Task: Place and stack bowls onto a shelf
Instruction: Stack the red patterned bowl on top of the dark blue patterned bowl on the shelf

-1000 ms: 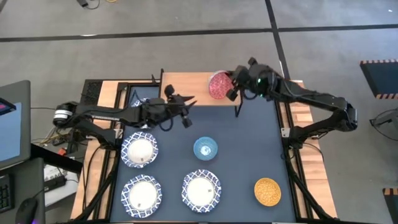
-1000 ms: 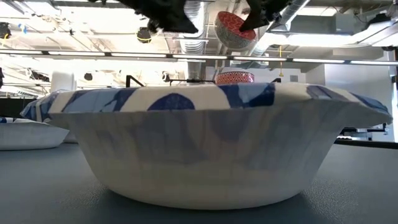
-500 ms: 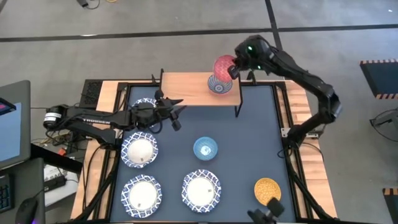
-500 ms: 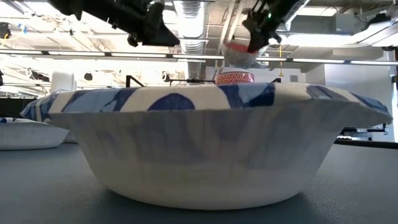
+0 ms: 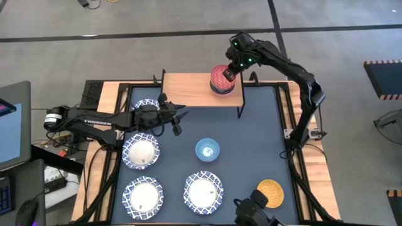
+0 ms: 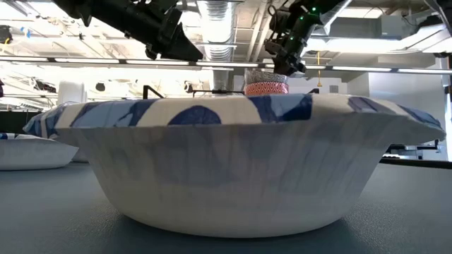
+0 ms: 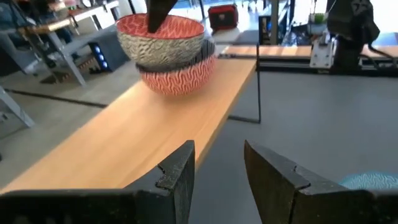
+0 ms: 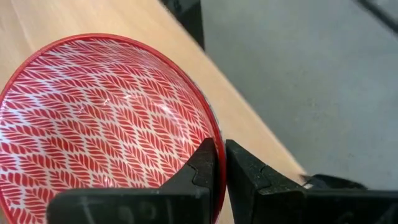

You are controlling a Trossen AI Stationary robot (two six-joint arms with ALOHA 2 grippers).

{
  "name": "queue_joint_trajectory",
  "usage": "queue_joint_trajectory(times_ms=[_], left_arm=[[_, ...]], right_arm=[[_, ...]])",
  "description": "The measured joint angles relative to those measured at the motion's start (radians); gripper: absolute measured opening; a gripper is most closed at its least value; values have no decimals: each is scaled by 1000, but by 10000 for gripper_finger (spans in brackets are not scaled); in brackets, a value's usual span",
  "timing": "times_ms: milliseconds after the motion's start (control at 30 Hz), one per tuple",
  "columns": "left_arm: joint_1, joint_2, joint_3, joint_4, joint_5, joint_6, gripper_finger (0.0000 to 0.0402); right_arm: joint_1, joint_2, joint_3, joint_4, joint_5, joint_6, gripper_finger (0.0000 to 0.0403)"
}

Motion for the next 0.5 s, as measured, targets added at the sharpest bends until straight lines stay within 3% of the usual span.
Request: queue_joint_trajectory(times_ms=[200, 500], left_arm=[[0, 0, 0, -19, 26, -34, 129], [0, 0, 0, -17, 50, -36, 129]], right_arm=[[1, 15, -1, -33, -29, -6, 58], [7, 3, 0, -63, -53, -28, 108]])
